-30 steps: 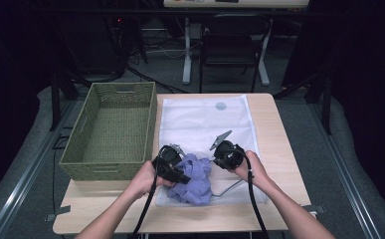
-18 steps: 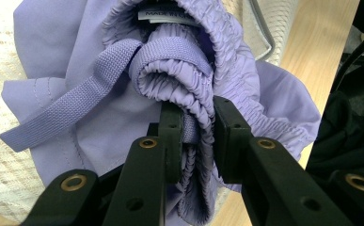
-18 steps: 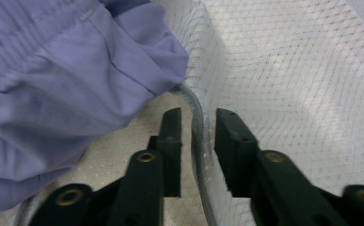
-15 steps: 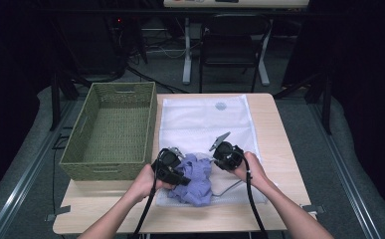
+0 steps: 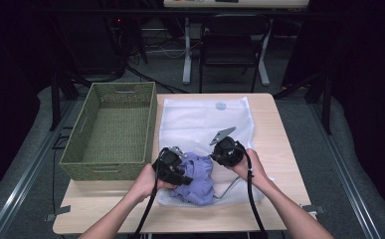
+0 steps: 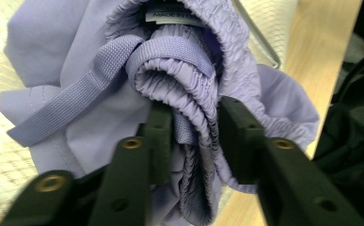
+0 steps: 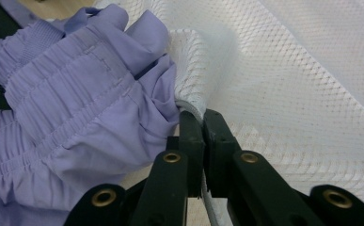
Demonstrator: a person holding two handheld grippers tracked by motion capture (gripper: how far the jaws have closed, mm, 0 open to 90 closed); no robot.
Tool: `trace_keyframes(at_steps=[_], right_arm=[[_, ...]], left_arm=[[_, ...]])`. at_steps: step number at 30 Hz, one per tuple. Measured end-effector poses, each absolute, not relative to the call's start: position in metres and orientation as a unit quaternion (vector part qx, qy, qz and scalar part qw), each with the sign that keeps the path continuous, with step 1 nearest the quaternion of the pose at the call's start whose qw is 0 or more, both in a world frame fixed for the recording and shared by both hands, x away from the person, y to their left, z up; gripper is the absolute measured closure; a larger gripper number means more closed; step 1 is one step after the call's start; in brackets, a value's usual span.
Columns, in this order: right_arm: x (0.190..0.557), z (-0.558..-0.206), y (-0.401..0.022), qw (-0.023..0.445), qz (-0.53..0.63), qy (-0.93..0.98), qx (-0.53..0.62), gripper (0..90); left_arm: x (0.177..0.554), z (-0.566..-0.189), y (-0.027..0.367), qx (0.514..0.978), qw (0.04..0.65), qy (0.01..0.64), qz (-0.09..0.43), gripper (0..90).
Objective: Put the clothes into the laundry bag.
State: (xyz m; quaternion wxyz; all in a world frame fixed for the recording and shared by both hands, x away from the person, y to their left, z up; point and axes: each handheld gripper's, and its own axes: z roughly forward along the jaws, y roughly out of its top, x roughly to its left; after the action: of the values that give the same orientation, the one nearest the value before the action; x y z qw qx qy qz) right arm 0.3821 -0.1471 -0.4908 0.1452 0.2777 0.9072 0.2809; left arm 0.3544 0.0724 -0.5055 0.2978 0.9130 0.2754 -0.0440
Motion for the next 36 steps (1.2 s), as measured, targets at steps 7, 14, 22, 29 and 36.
trace_keyframes(at_steps=[7, 14, 22, 29, 36], right_arm=[[0.382, -0.49, -0.149, 0.143, 0.277, 0.909, 0.275, 87.8], [0.381, -0.489, -0.146, 0.14, 0.285, 0.907, 0.277, 88.0], [0.378, -0.48, -0.146, 0.134, 0.301, 0.902, 0.281, 88.0], [0.373, -0.48, -0.142, 0.137, 0.297, 0.905, 0.27, 88.0], [0.377, -0.487, -0.146, 0.134, 0.283, 0.909, 0.276, 88.0]], left_arm=[[0.348, -0.494, 0.068, 0.911, 0.298, 0.285, 0.013, 42.7], [0.351, -0.504, 0.058, 0.906, 0.319, 0.278, -0.004, 75.0], [0.353, -0.514, 0.039, 0.908, 0.318, 0.274, -0.007, 77.1], [0.359, -0.524, 0.038, 0.907, 0.316, 0.279, -0.012, 71.3], [0.353, -0.506, 0.049, 0.904, 0.32, 0.282, -0.008, 49.1]])
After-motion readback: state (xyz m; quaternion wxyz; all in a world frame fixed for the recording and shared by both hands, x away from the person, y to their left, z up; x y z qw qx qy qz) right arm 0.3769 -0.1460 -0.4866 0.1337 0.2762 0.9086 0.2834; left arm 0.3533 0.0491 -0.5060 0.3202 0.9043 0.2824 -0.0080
